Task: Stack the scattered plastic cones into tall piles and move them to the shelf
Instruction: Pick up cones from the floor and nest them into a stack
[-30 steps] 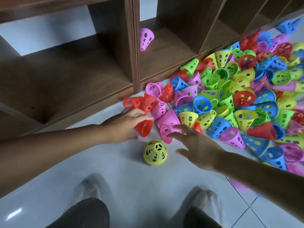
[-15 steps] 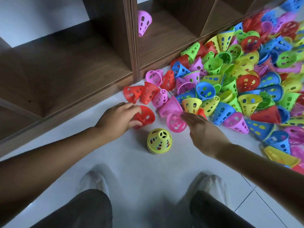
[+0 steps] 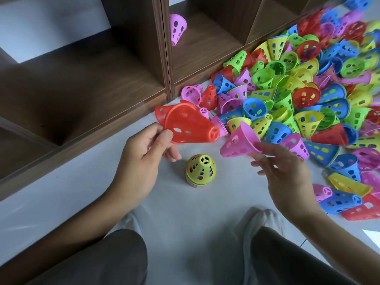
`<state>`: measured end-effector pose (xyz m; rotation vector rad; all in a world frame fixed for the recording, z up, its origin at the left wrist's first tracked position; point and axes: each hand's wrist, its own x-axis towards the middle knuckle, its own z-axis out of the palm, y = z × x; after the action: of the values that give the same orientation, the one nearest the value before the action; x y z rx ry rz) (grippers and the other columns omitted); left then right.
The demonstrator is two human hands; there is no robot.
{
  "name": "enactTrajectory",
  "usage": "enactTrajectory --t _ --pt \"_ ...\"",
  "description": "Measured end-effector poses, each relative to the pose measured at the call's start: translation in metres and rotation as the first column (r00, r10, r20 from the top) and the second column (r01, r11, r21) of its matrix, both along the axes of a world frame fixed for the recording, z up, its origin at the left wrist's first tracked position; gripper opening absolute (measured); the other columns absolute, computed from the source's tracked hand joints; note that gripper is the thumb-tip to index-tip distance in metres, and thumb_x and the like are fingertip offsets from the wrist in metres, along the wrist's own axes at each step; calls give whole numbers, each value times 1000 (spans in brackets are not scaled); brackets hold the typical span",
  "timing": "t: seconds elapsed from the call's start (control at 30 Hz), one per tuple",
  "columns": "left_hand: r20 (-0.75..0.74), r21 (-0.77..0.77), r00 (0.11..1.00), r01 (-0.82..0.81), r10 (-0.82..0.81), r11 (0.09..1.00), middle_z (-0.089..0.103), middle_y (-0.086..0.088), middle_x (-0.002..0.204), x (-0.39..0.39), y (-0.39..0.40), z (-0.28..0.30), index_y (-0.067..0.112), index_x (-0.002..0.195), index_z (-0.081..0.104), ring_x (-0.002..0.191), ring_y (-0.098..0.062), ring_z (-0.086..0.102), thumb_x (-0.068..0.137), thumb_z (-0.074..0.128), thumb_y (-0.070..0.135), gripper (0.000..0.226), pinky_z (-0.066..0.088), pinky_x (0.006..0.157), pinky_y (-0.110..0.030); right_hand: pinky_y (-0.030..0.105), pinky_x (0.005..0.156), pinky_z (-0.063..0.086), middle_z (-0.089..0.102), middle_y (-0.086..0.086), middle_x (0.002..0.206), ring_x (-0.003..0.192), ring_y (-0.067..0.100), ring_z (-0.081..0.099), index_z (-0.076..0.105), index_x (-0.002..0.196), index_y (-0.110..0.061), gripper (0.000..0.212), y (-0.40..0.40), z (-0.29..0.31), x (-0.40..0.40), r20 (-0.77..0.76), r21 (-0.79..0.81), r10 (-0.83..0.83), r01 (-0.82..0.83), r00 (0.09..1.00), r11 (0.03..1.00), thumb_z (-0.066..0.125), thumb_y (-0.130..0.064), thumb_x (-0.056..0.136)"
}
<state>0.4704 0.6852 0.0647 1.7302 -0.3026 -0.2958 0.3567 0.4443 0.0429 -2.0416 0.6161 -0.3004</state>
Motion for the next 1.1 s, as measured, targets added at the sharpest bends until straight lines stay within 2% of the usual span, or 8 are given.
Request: enactTrajectory --t 0.1,0.27,0.47,0.6,0.7,0.83,0.93,1.1 --pt "-104 -65 991 80 -86 995 62 -11 66 -10 -4 1 1 79 56 66 -20 57 105 44 19 33 52 72 -32 37 70 59 72 -5 85 79 11 70 68 105 -20 15 5 2 -12 5 58 -15 15 1000 998 57 -27 98" --pt "-353 -190 918 116 -178 975 54 -10 65 -22 -6 -20 7 74 50 64 -18 47 105 42 20 34 44 64 -24 42 70 56 73 4 91 76 26 69 66 94 -15 23 13 10 -32 83 261 -88 63 993 963 46 -23 103" --pt "-463 -109 863 171 -202 979 57 -9 67 -26 -5 -47 5 81 53 62 -18 51 106 41 18 31 45 63 -26 39 69 48 69 16 83 70 28 61 59 92 3 33 21 14 -38 86 608 -100 28 991 794 39 -21 104" --pt "-360 41 917 202 -174 979 62 -7 63 -25 -6 -60 7 82 57 59 -15 55 105 46 16 27 47 59 -22 35 68 49 66 17 80 69 26 59 57 89 3 35 32 14 -26 100 750 12 -84 995 656 40 -26 99" --pt "-305 111 940 197 -155 974 61 -4 60 -24 -4 -68 15 80 59 57 -13 55 103 52 17 24 46 59 -23 34 70 50 65 19 80 71 27 60 59 87 4 37 38 10 -13 65 784 133 -133 989 607 40 -25 100" --pt "-303 184 936 240 -177 953 63 -5 61 -19 4 -78 11 79 60 59 -16 56 94 59 36 29 47 62 -33 34 72 50 69 18 81 69 25 62 61 89 4 36 43 0 -1 -50 767 200 -90 979 635 37 -17 106" --pt "-243 291 952 254 -185 923 65 -7 63 -9 9 -83 10 77 62 59 -17 57 95 60 30 27 52 68 -43 35 75 50 72 19 83 68 22 63 64 91 2 36 46 -6 3 -139 766 212 -31 967 642 38 -16 106" --pt "-103 386 978 205 -179 900 65 0 61 26 5 -82 15 73 59 58 -15 58 82 52 54 41 51 70 -40 39 78 53 76 16 87 73 24 66 67 93 4 34 47 -12 2 -232 647 267 -56 935 760 44 -19 105"
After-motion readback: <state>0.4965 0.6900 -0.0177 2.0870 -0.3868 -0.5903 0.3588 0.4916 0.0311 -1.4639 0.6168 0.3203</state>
